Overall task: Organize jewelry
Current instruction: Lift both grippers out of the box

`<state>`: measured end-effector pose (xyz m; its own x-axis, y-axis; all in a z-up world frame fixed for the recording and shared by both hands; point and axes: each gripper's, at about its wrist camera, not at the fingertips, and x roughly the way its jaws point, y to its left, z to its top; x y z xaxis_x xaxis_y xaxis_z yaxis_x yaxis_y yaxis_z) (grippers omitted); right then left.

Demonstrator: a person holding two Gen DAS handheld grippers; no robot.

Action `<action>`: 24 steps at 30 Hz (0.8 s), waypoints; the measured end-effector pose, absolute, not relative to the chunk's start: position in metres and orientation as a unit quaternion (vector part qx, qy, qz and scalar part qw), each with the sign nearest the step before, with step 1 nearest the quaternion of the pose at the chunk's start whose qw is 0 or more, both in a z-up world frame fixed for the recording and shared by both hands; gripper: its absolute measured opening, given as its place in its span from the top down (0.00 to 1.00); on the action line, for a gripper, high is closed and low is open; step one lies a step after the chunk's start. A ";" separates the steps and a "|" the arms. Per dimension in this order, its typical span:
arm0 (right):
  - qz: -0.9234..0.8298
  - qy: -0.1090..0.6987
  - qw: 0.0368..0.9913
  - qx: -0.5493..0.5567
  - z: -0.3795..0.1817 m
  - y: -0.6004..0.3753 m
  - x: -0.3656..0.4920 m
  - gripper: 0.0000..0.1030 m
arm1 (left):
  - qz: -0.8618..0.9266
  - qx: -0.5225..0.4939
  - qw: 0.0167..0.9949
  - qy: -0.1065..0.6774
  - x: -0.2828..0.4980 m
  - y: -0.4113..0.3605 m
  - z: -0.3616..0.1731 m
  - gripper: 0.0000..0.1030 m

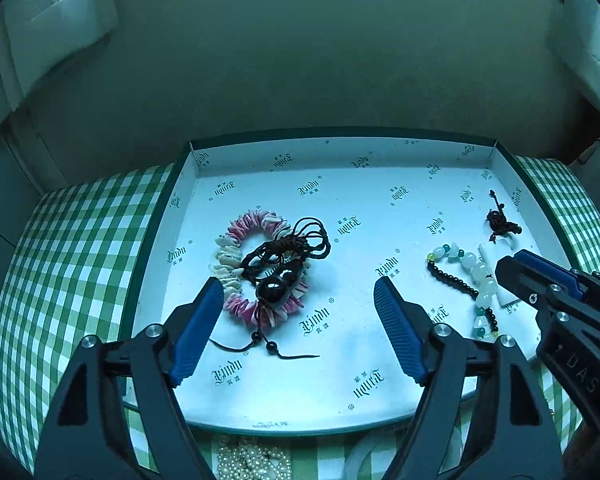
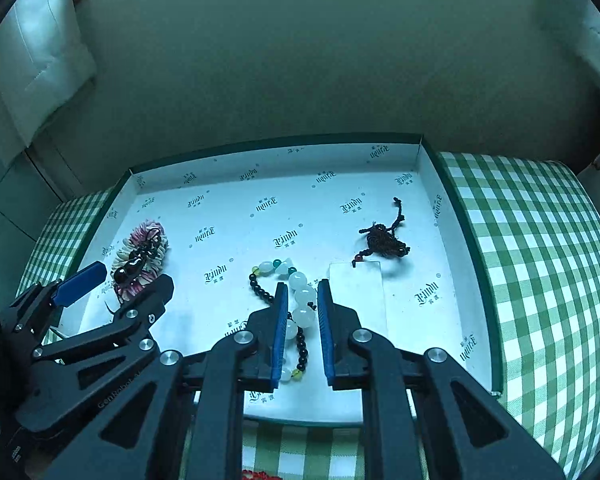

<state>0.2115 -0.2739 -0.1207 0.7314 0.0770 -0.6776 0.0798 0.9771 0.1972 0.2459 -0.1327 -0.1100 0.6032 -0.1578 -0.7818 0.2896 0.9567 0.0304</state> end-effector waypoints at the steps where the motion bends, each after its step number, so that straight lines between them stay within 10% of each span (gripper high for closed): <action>1: -0.001 0.363 0.925 0.112 -0.118 -0.278 0.204 0.81 | -0.126 0.073 0.892 0.428 0.242 -0.130 -0.107 0.24; 4: -0.005 0.353 0.928 0.120 -0.113 -0.283 0.184 0.59 | -0.130 0.066 0.891 0.430 0.229 -0.124 -0.101 0.23; 24: -0.045 0.373 0.919 0.122 -0.141 -0.295 0.062 0.59 | -0.098 0.051 0.884 0.453 0.115 -0.063 -0.096 0.21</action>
<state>0.0616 -0.2954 -0.1407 0.7171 0.0083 -0.6969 0.1738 0.9662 0.1903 0.1152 -0.0632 -0.0962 0.5695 -0.1273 -0.8121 0.2204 0.9754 0.0016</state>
